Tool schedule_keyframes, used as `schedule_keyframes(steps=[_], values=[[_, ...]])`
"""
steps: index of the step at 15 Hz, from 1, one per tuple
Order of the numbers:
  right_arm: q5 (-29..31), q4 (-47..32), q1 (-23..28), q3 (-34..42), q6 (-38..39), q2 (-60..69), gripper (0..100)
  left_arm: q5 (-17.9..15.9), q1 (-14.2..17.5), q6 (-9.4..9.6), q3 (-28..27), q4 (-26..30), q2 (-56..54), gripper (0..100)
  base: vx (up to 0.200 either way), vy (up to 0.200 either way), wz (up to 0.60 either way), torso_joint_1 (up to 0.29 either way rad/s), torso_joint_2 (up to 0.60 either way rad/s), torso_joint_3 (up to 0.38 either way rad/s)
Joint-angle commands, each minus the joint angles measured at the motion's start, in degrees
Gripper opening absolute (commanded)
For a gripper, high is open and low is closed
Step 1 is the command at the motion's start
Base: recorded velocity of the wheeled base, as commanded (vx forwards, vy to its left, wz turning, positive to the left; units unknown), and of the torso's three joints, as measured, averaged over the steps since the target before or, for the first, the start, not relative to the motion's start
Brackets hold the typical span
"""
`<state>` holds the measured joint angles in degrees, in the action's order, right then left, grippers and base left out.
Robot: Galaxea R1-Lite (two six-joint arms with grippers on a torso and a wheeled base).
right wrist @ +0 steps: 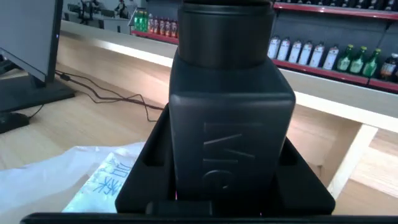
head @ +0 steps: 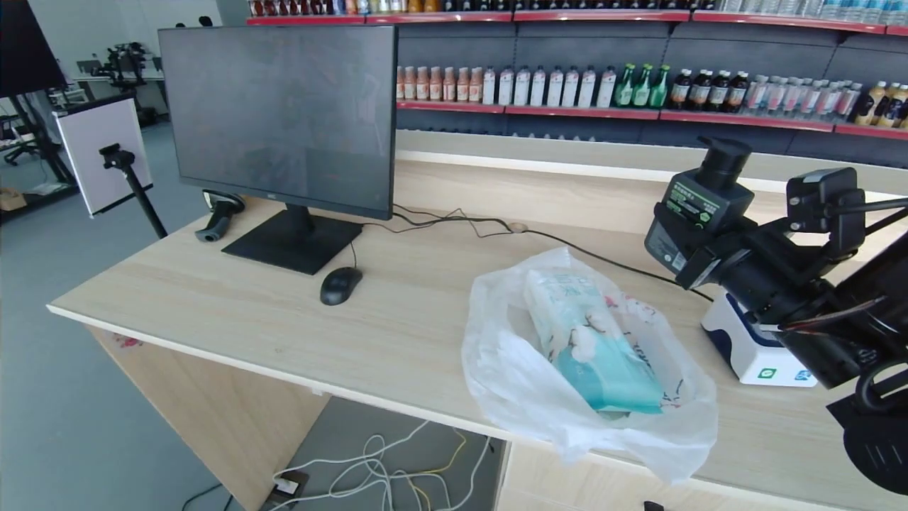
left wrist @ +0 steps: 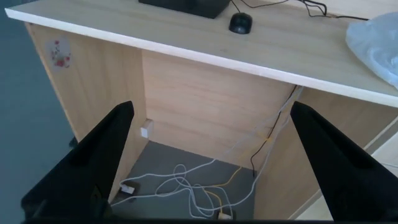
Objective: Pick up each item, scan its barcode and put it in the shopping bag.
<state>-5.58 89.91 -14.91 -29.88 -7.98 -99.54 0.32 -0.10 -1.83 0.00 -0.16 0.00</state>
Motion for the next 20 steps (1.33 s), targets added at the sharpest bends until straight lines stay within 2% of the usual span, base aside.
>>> schedule_keyframes(steps=[1,8,10,12,16,17,20], values=[[0.0,0.1,0.0,0.0,0.0,0.1,0,0.0,0.0,0.07,0.0,0.0,0.0,100,0.000,0.000,0.60,0.002,0.01,0.002],[0.0,0.1,0.1,2.1,1.3,1.1,0,0.0,0.0,-0.02,0.0,0.0,0.0,100,0.000,0.000,0.00,0.000,0.00,0.000],[1.1,0.1,-1.8,8.5,11.1,5.6,0,0.0,0.0,-0.11,0.0,0.0,0.0,100,0.000,0.000,0.00,0.000,0.00,0.000],[2.6,0.1,-1.9,10.7,17.9,6.4,0,0.0,0.0,-0.02,0.0,0.0,0.0,100,0.000,0.000,0.00,0.000,0.00,0.000],[2.3,0.1,-2.4,13.0,25.7,6.0,0,0.0,0.0,0.16,0.0,0.0,0.0,100,0.000,0.000,0.00,0.000,0.00,0.000],[3.0,0.1,-2.4,12.4,29.9,5.6,0,0.0,0.0,0.16,0.0,0.0,0.0,100,0.000,0.000,0.00,0.000,0.00,0.000],[6.4,0.1,-2.5,12.4,33.0,2.7,0,0.0,0.0,0.07,0.0,0.0,0.0,100,0.000,0.000,0.00,0.000,0.00,0.000]])
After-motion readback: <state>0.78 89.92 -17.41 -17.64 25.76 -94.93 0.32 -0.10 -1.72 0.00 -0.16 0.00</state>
